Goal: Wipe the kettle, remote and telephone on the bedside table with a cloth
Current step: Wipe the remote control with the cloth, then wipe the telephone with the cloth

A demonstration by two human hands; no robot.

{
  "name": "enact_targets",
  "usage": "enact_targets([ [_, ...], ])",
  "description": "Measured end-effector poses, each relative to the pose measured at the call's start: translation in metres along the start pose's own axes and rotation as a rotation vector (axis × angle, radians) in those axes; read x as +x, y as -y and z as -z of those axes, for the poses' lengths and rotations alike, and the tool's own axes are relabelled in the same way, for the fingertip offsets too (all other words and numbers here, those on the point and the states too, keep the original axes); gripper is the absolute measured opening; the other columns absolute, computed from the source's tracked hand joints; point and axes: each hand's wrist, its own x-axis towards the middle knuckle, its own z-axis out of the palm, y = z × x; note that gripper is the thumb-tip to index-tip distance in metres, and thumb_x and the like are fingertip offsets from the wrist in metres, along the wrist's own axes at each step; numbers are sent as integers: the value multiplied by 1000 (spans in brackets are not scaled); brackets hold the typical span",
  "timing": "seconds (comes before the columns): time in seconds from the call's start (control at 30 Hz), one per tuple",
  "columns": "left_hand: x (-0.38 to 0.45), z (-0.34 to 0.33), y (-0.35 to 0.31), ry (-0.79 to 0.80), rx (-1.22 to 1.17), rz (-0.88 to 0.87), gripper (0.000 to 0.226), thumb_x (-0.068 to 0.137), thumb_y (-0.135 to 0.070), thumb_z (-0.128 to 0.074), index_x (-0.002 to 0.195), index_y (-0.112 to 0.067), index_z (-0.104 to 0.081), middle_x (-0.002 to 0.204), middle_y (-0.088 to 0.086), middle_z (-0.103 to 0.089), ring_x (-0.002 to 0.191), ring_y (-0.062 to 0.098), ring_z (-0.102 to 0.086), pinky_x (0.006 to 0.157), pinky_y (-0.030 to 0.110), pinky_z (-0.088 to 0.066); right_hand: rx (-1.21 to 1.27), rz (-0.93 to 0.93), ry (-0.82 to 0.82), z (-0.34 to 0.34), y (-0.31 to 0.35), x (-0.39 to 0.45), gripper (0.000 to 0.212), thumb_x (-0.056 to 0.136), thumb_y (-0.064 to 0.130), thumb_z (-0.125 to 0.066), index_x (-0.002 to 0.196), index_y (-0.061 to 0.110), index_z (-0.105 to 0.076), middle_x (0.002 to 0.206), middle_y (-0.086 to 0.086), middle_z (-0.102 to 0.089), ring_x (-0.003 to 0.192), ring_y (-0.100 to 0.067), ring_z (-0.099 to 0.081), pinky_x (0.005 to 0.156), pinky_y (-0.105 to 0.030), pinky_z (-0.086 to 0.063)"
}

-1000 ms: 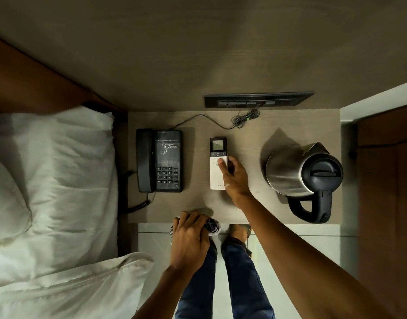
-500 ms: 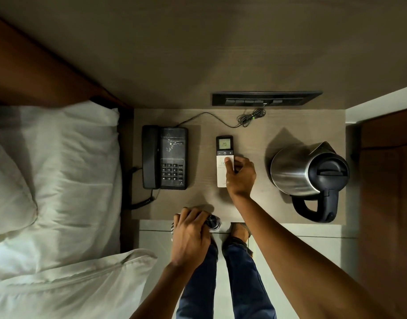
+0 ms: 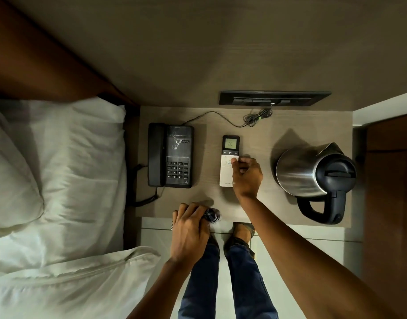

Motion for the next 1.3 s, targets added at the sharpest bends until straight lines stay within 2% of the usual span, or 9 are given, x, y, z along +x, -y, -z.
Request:
enact_targets([
  [0.17,15,20,4,-86,-109,99,29,85,-17,-45,103,-18,-68,104,-1,-65,94,18,-49,82,40,-47,44,157,-20,3,17,-15,22,101,21,-71,119,8,-68,118,-11,-65,93,-12,-64,83,-28,-60],
  [0.33,63,68,-2,-370,-233,163,19,91,-9,-46,102,-17,-60,103,-6,-53,103,11,-48,102,43,-45,146,227,413,-21,45,-34,30,103,5,-65,132,2,-64,118,-10,-71,99,-2,-68,84,-12,-54],
  [0.4,93,85,-5,-456,-198,112,23,96,-7,-47,113,-15,-59,112,-2,-54,113,2,-40,116,47,-35,197,99,525,-33,57,-38,36,104,0,-62,140,0,-59,129,-20,-69,109,-8,-70,89,-15,-54],
  [0.47,124,96,-5,-485,-118,74,31,96,-5,-48,125,-10,-59,122,9,-55,115,12,-39,105,44,-41,167,52,560,-45,65,-41,43,107,10,-60,149,4,-53,143,-21,-63,128,-25,-65,100,-32,-56],
  [0.6,171,92,2,-274,113,1,52,94,-6,-58,145,-13,-53,148,15,-48,137,39,-39,115,50,-38,76,61,533,-60,68,-42,52,108,30,-60,156,12,-49,144,-17,-66,129,-31,-66,106,-48,-58],
  [0.83,167,46,34,-45,333,-26,73,96,-8,-61,161,-20,-29,167,5,-30,150,37,-27,127,49,-12,79,2,558,-61,55,-32,50,105,27,-65,149,5,-55,143,-21,-67,129,-37,-66,105,-59,-58],
  [1.03,81,31,58,-50,156,16,68,92,4,-58,155,-17,-44,162,6,-41,148,39,-35,125,51,-28,88,24,561,-60,57,-30,52,103,25,-69,152,14,-55,150,-14,-64,138,-26,-62,115,-35,-52],
  [1.17,46,30,64,-29,112,29,65,88,12,-59,147,-16,-56,155,5,-52,140,37,-45,122,49,-35,112,9,557,-63,56,-32,51,103,26,-69,152,15,-56,150,-13,-64,132,-23,-67,87,0,-50],
  [1.3,69,56,50,-159,28,60,56,91,2,-53,145,-14,-57,149,9,-56,134,38,-47,109,54,-47,119,26,554,-62,55,-34,51,104,26,-67,153,14,-55,149,-15,-64,134,-26,-64,103,-19,-55],
])
